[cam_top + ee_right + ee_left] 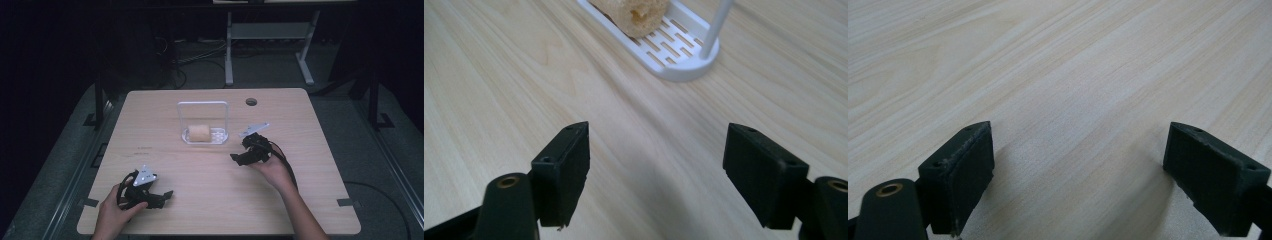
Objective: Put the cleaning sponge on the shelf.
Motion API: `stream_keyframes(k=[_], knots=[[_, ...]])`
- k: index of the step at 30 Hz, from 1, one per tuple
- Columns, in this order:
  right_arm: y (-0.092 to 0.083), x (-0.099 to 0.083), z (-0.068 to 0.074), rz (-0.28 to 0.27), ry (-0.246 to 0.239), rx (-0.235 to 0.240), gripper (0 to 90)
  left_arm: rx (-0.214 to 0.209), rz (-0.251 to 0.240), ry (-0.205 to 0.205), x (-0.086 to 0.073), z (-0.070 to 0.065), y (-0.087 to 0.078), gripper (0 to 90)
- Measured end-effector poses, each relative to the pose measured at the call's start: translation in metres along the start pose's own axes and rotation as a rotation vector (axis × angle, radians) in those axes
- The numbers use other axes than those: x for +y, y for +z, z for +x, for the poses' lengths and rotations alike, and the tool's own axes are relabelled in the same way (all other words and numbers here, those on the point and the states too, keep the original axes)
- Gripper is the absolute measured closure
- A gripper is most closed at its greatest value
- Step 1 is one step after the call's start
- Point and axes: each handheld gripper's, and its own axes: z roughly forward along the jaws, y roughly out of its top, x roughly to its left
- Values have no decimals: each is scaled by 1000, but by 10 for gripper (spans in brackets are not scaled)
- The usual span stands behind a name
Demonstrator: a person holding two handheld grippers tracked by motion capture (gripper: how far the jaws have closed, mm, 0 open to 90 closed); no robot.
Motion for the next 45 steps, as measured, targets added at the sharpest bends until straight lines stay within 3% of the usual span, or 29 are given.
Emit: stream_keyframes(k=[14, 29, 45], knots=[[-28, -47, -5, -25, 67, -36, 149, 0, 5, 7, 0, 0, 0, 122], [-57, -100, -7, -43, 145, -74, 136, 0, 4, 6, 0, 0, 0, 122], [-67, -149, -7, -52, 182, -131, 38, 0, 2, 4, 0, 0, 0, 122]])
